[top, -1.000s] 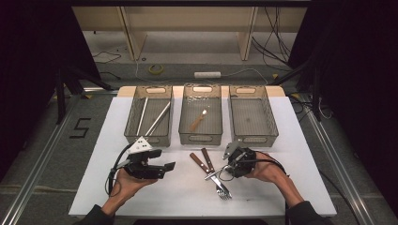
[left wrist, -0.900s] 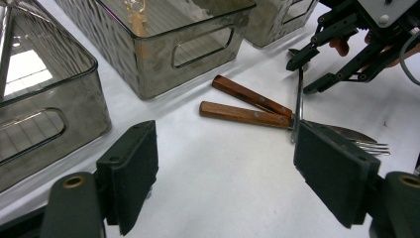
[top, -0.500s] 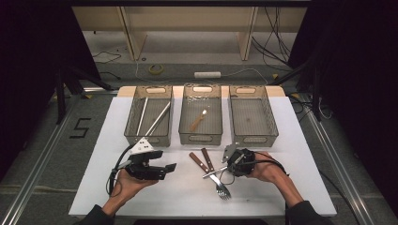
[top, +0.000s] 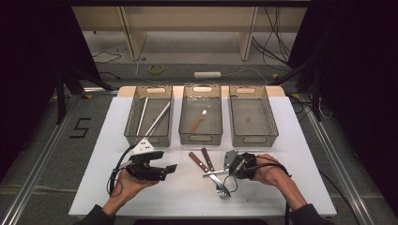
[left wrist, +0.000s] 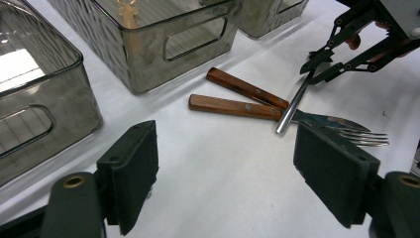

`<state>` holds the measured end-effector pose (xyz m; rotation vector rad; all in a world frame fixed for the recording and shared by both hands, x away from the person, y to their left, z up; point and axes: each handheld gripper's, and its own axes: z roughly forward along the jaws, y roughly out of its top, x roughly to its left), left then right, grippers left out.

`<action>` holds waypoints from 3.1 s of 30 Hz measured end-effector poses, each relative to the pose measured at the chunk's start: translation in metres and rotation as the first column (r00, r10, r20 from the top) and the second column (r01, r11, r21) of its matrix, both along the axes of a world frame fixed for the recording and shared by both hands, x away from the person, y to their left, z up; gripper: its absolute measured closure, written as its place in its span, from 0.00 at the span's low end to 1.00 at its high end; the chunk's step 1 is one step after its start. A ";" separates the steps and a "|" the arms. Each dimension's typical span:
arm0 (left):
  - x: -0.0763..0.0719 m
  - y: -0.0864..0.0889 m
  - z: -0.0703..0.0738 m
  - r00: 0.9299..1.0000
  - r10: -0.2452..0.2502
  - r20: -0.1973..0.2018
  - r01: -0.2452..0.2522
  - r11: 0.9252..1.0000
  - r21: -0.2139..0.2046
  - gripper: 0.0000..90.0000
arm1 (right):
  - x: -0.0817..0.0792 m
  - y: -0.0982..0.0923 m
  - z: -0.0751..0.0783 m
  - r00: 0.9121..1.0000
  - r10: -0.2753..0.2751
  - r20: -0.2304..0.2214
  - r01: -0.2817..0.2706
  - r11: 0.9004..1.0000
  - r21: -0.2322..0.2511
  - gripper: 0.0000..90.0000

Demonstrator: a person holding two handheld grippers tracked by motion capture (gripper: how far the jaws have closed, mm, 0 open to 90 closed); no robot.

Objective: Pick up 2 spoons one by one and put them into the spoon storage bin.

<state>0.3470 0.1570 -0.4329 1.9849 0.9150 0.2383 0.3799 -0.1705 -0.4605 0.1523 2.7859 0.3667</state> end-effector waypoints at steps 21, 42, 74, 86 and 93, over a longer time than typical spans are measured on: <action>0.000 -0.001 -0.001 1.000 -0.006 -0.007 0.006 1.000 0.003 0.27 | -0.009 -0.005 0.004 0.995 0.101 0.009 -0.101 0.995 0.002 1.00; -0.002 0.005 0.004 0.998 0.030 0.053 -0.027 0.998 -0.054 0.25 | 0.003 -0.010 0.034 0.994 -0.099 -0.034 0.105 0.955 0.279 1.00; -0.016 0.031 0.008 0.987 0.105 0.125 -0.094 0.991 -0.092 0.23 | 0.049 0.008 0.070 0.955 -0.257 -0.147 0.296 0.790 0.537 1.00; -0.022 0.034 0.009 0.983 0.119 0.142 -0.105 0.989 -0.102 0.22 | 0.070 0.019 0.078 0.934 -0.310 -0.176 0.353 0.739 0.573 1.00; -0.024 0.035 0.009 0.982 0.119 0.145 -0.105 0.989 -0.102 0.21 | 0.084 0.027 0.084 0.922 -0.339 -0.187 0.381 0.710 0.592 1.00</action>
